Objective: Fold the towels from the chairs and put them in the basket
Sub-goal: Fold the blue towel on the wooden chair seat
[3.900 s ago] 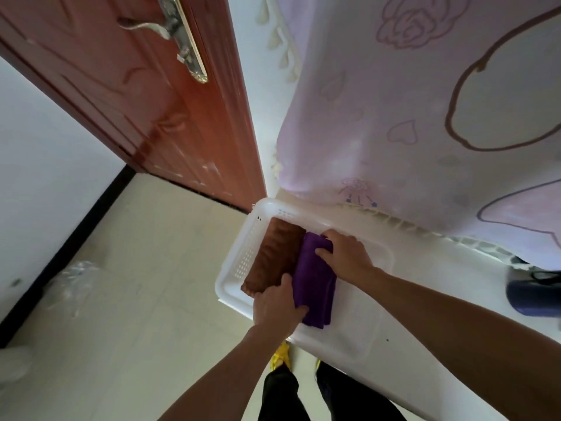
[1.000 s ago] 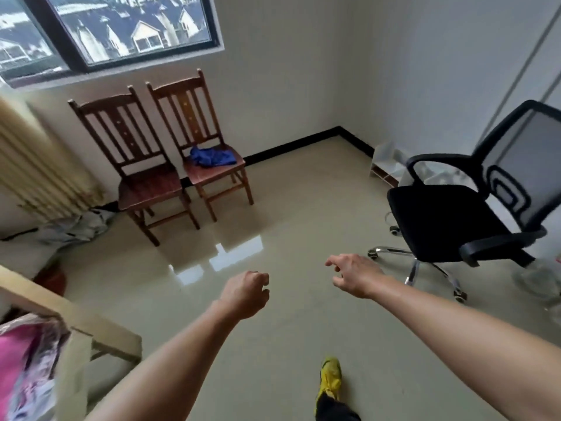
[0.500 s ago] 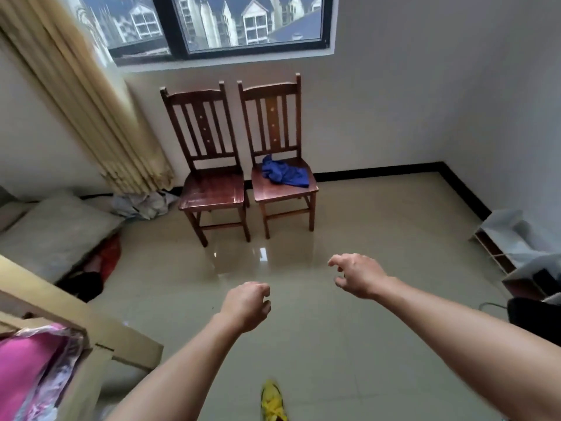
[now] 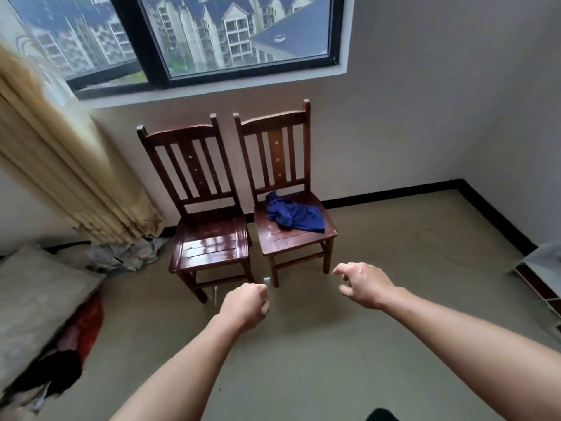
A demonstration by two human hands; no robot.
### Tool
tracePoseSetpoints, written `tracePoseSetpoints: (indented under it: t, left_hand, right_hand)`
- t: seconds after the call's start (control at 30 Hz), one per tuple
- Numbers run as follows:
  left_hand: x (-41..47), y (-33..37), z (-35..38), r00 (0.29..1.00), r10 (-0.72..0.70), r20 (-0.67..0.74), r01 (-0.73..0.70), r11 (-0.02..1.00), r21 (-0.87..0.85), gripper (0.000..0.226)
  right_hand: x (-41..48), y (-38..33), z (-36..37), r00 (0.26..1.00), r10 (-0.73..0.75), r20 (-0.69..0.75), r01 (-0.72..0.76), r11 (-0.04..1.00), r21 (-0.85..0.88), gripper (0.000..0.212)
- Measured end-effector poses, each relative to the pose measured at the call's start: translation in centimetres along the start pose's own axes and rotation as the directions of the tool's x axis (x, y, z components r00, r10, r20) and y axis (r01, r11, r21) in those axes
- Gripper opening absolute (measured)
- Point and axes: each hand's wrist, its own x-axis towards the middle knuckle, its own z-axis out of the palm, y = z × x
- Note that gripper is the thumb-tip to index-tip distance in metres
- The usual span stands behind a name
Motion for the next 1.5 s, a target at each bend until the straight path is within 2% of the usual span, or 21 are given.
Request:
tracePoseSetpoints:
  t: [0.13,0.27,0.4,0.57,0.8,1.17,1.33,1.5]
  left_hand:
    - [7.9,-0.4,-2.0,0.999,0.032,0.002,-0.032,0.999,-0.011,0.022]
    - [16.7,-1.2,-3.0,0.999,0.004,0.032,-0.003,1.000,-0.027,0.025]
    - [24.7,-1.9,-3.8,0.996,-0.049,0.074,0.051,0.998,-0.030,0.026]
    - [33.2,-2.8,-4.7,0.984,-0.134,0.113,0.147,0.982,-0.118,0.025]
    - [41.4,-5.2,-3.5,0.955,-0.143,0.259,0.189,0.968,-0.163,0.026]
    - [57.1,-9.3,0.6,0.911,-0.078,0.405,0.161,0.971,-0.176,0.026]
    - [64.6,-10.2,4.4,0.921,-0.053,0.385,0.151,0.962,-0.228,0.034]
    - [72.0,-11.1,7.6,0.966,-0.097,0.240,0.161,0.951,-0.264,0.040]
  right_hand:
    - [7.2,2.4,-2.0,0.999,0.031,0.024,-0.031,1.000,-0.007,0.040]
    - [16.1,5.4,-3.1,0.997,0.049,0.056,-0.049,0.999,-0.002,0.041]
    - [25.2,8.0,-4.2,0.993,0.036,0.111,-0.038,0.999,0.015,0.041]
    - [35.2,10.5,-5.2,0.976,0.037,0.213,-0.038,0.999,0.001,0.039]
    - [44.8,10.7,-4.4,0.949,0.041,0.314,-0.049,0.999,0.017,0.037]
    - [54.6,12.7,1.8,0.885,0.188,0.427,-0.242,0.967,0.076,0.041]
    - [59.7,14.3,5.9,0.880,0.184,0.439,-0.243,0.966,0.084,0.044]
    - [65.0,15.8,9.7,0.870,0.180,0.460,-0.233,0.970,0.063,0.047]
